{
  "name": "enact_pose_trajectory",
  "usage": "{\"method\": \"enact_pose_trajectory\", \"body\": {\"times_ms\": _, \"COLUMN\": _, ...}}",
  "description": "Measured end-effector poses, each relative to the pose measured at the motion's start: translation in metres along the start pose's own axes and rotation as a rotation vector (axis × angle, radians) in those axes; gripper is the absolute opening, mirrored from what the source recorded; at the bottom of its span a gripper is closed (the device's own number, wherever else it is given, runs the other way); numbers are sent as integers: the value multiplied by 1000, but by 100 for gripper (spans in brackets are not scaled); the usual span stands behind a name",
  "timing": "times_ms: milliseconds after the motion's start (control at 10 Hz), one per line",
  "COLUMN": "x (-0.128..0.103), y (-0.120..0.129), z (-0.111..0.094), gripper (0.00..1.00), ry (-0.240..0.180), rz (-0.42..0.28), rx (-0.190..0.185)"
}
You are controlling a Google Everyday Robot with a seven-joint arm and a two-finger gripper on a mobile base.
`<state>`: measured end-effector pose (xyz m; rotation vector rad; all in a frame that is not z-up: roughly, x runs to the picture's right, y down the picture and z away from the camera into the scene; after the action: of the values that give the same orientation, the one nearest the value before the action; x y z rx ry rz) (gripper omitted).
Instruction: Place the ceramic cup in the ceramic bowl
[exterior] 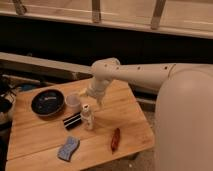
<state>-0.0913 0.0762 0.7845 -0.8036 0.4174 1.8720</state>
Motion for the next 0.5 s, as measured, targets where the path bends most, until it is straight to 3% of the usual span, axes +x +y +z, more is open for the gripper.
{"method": "enact_pose_trajectory", "body": {"times_ms": 500, "x": -2, "y": 28, "z": 48, "gripper": 80, "ry": 74, "rz": -70, "rx": 25}}
